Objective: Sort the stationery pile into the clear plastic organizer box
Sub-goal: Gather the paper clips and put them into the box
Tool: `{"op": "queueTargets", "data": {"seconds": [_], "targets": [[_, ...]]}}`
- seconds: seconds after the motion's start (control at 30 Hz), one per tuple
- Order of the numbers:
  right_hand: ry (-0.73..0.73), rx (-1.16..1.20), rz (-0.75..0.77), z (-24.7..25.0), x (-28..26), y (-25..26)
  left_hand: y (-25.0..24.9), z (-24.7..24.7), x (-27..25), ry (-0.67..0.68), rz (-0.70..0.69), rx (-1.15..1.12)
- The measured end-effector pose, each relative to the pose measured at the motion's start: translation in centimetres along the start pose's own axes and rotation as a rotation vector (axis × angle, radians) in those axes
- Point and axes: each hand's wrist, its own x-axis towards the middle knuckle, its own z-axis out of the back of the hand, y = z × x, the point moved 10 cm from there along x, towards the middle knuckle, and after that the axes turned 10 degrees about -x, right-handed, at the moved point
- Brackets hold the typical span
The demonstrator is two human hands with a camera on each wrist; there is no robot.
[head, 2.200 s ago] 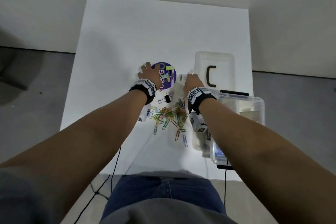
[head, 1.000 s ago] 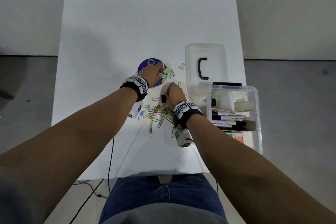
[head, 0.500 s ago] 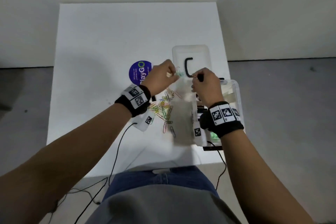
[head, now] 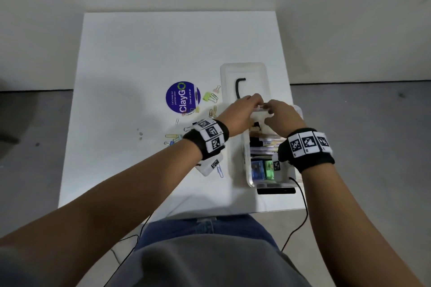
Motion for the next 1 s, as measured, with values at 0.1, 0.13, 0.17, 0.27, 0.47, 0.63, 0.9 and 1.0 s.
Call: {"op": "queueTargets", "data": {"seconds": [0.1,0.13,0.17,0.27,0.47,0.63,0.9,1.0], "targets": [[-0.170,0.087,0.022,0.9,1.1,2.8,4.1,4.1,-1.0,-0.156,0.074,-0.034],[-0.195,0.099,0.052,0.8,1.6,4.5,6.4,5.3,-1.3,-0.193,0.130,-0.020],[-0.193,0.101,0.081,0.3,2.3,6.4,8.9,6.4,-1.6,-0.214,0.196,0.007],[-0.119,0.090,0.149,-2.4,4.9,12.1,14.8,7.8,-2.1,-0.187,0.362,0.145],[0.069,-0.082,0.136,-8.4,9.3,15.6,19.2,6.8,-2.0,-0.044,0.381,0.363],[0.063,-0.201,0.170,-10.4,11.7,15.8,19.3,6.4,-2.1,-0.045,0.288,0.438],[0.031,-0.216,0.222,-13.6,11.8,16.9,20.9,9.2,-5.7,-0.157,0.255,0.237],[0.008,-0.111,0.148,-13.3,11.2,16.0,20.5,10.7,-7.5,-0.265,0.268,0.048]]}}
